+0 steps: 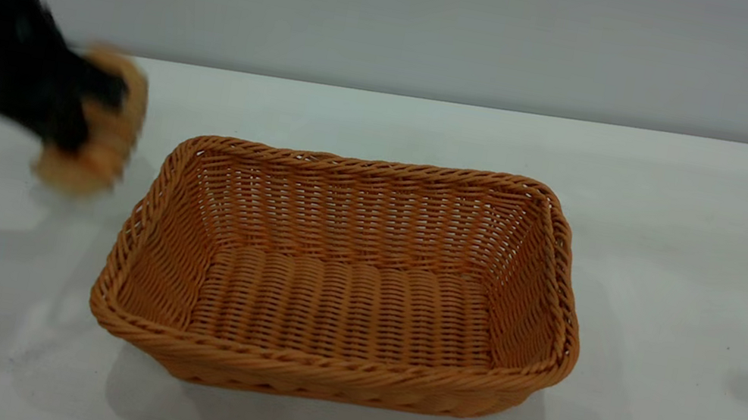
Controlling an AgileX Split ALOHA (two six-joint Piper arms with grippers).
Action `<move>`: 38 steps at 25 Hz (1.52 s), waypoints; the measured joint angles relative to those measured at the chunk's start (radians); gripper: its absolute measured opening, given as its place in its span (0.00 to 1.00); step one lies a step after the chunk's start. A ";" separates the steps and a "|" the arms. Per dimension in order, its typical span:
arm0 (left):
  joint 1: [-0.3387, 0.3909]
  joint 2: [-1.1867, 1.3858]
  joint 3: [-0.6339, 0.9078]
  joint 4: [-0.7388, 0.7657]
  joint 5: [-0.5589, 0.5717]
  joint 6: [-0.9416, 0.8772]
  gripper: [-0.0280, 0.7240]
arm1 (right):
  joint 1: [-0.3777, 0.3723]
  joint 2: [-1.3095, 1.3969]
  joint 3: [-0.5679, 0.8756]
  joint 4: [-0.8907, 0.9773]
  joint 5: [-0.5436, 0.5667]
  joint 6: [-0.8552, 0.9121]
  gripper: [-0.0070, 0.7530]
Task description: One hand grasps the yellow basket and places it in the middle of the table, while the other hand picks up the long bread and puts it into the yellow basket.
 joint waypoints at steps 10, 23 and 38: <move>-0.279 -0.112 0.001 0.000 0.186 0.158 0.11 | 0.000 0.000 0.000 0.003 0.000 0.000 0.69; -0.330 -0.184 -0.067 0.081 0.413 0.076 0.75 | 0.000 -0.005 0.000 0.003 0.011 -0.003 0.69; -0.236 -0.838 -0.209 0.508 1.024 -0.301 0.72 | 0.000 -0.309 0.000 0.080 0.281 -0.051 0.61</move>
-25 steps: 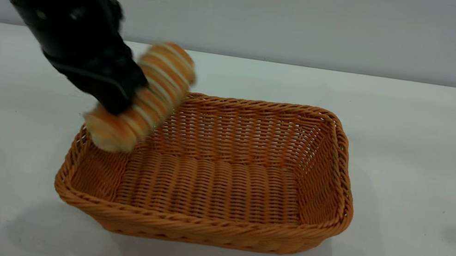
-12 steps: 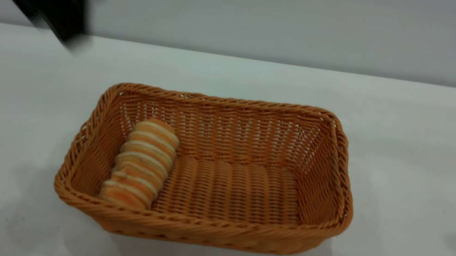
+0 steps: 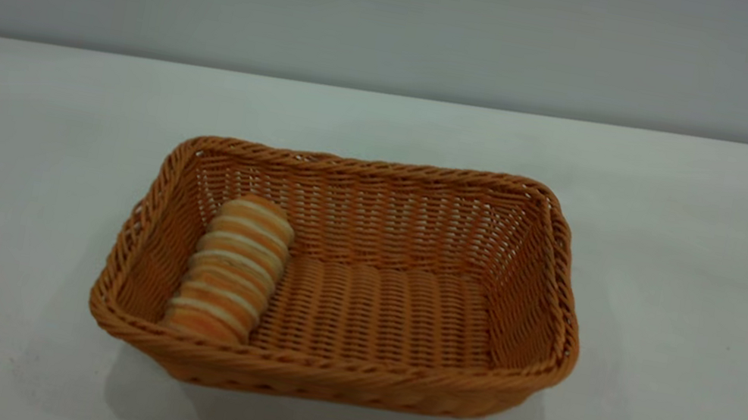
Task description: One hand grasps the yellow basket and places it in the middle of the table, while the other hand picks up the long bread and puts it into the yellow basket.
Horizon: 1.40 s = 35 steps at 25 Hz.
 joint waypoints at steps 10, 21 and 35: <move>0.000 -0.420 0.136 -0.015 0.001 -0.010 0.72 | 0.000 -0.387 0.053 0.058 0.018 -0.035 0.61; 0.000 -0.885 0.428 -0.045 0.002 -0.038 0.72 | 0.000 -0.846 0.381 0.049 0.018 -0.068 0.61; 0.000 -1.051 0.648 -0.215 0.001 -0.030 0.71 | 0.000 -1.040 0.550 -0.005 -0.065 -0.067 0.61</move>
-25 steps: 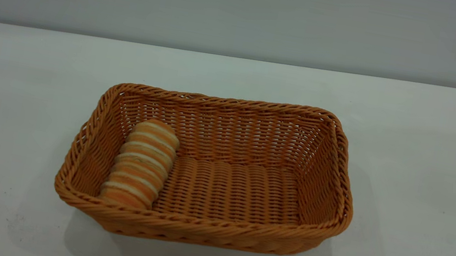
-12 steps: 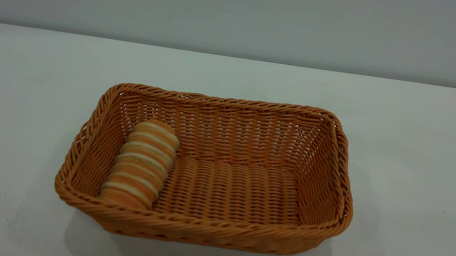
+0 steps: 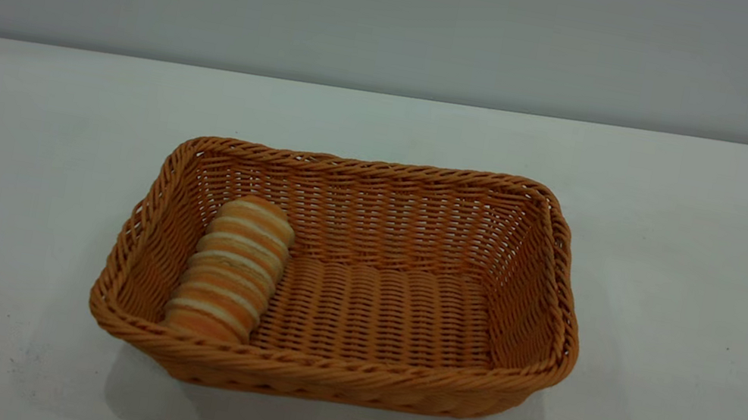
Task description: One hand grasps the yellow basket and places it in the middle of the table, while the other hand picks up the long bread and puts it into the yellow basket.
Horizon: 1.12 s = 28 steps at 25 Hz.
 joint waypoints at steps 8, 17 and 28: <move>0.000 0.000 0.030 -0.078 -0.016 0.082 0.71 | 0.000 0.000 0.000 0.000 -0.009 0.000 0.61; 0.000 0.000 0.030 -0.114 -0.020 0.109 0.71 | 0.000 0.000 0.000 0.000 -0.009 0.003 0.61; 0.040 0.000 0.031 -0.115 -0.020 0.111 0.71 | 0.000 -0.029 0.000 0.002 -0.010 0.004 0.61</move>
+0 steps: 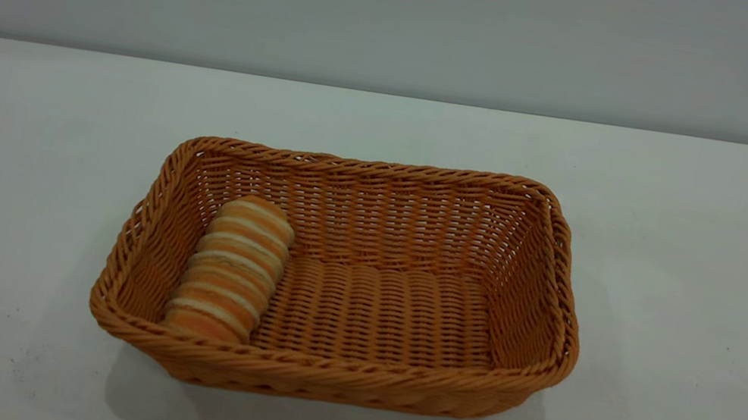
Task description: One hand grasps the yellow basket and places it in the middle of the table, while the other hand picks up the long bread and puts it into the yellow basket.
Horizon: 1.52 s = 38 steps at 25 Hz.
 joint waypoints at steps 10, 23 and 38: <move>0.224 0.000 0.000 0.000 0.000 0.000 0.71 | 0.000 -0.018 0.000 0.002 0.000 0.000 0.61; 0.282 0.000 0.000 0.000 0.000 0.001 0.71 | 0.000 -0.019 0.000 0.002 0.000 0.000 0.61; 0.285 0.000 0.000 0.000 0.000 0.002 0.71 | 0.000 -0.019 0.000 0.003 0.000 0.000 0.61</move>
